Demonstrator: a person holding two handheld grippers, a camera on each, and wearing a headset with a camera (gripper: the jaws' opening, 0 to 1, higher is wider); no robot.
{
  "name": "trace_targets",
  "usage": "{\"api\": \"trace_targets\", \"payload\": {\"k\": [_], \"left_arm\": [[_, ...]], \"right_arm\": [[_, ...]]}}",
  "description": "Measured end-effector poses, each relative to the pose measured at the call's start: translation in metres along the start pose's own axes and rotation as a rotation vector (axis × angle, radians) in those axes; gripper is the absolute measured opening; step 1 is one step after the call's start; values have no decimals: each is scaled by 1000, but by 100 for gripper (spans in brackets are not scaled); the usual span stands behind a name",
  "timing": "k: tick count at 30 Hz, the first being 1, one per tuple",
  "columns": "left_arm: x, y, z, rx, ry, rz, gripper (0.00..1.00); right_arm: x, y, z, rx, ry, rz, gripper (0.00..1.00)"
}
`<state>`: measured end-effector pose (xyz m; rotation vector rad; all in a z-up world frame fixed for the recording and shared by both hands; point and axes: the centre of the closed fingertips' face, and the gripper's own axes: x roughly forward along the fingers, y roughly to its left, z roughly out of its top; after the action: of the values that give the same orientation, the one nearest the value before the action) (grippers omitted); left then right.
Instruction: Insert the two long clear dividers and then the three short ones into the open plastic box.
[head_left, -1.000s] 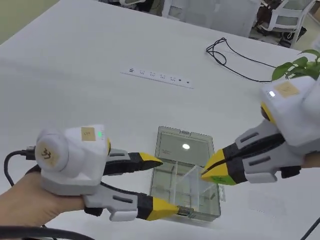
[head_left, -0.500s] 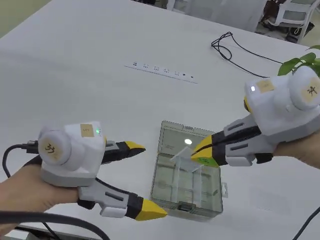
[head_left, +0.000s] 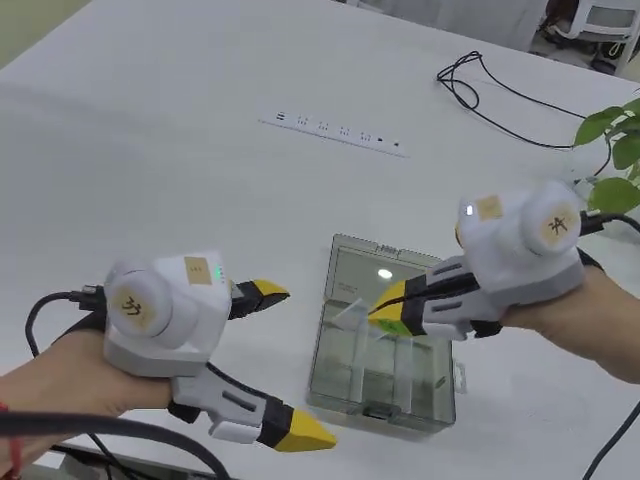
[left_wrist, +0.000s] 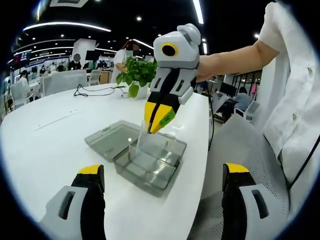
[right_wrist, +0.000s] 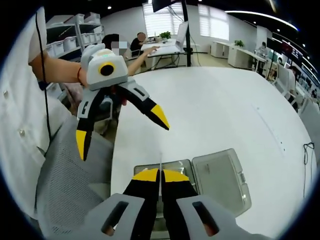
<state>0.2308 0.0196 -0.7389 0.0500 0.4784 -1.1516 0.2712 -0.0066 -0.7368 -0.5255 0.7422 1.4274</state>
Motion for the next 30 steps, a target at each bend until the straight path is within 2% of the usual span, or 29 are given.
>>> {"api": "trace_targets", "payload": {"k": [11, 20, 26, 30], "left_arm": [[2, 0, -2, -12, 4, -4, 100], [3, -1, -3, -15, 7, -10, 100], [4, -2, -4, -14, 7, -16, 100], [6, -3, -4, -14, 7, -22, 100]], "right_arm": [[10, -6, -14, -2, 15, -1, 2], [15, -8, -16, -16, 9, -3, 2], [21, -6, -16, -69, 16, -3, 2], [28, -4, -15, -103, 39, -1, 2]]}}
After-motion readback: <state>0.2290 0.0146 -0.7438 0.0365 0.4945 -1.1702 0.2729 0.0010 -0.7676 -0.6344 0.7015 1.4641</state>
